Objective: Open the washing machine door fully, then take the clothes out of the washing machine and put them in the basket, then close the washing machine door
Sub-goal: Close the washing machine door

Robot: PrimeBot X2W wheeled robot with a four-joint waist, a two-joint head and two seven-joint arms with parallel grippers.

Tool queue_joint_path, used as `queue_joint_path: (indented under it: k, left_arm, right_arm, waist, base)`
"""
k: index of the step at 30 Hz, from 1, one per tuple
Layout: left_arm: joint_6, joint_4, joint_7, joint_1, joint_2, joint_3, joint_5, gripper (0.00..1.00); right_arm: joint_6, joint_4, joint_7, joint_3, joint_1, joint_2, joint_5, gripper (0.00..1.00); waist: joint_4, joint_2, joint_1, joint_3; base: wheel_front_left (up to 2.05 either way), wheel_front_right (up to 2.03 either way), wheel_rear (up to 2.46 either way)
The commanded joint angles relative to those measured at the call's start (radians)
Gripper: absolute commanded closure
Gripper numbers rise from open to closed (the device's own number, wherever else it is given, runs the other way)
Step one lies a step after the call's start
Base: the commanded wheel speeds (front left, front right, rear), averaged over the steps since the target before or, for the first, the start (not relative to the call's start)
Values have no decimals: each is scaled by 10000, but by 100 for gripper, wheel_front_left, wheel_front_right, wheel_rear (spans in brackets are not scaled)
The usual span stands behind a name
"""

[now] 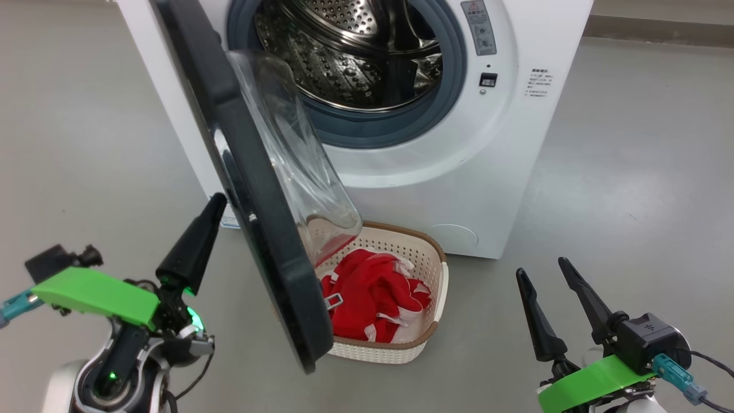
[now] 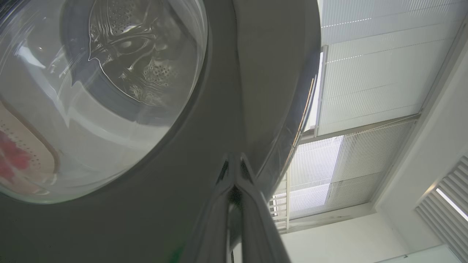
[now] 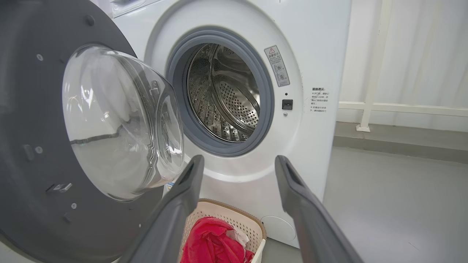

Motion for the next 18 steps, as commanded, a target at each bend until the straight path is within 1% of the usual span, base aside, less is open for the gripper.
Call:
queue_joint_path:
  k: [1,8,18]
  left_arm:
    - [30,-308,66,-524,129,236,-44,100]
    - [-48,-206,105,-634,129,15,-51,100]
    - [-147,-145,-123,-795,128,-117,125,100]
  right_arm:
    - [48,-199,-63,225,-454,-79,-26,0]
    - [48,-163,-63,267,-567,-79,54,0]
    - [48,-164,-63,201,-647,-79,140,0]
  waist:
    - [-95,0,0,57]
    - [-505,0,0,139]
    - [-1258,0,0,372]
  base:
    - [0,0,0]
    - [0,0,0]
    - [0,0,0]
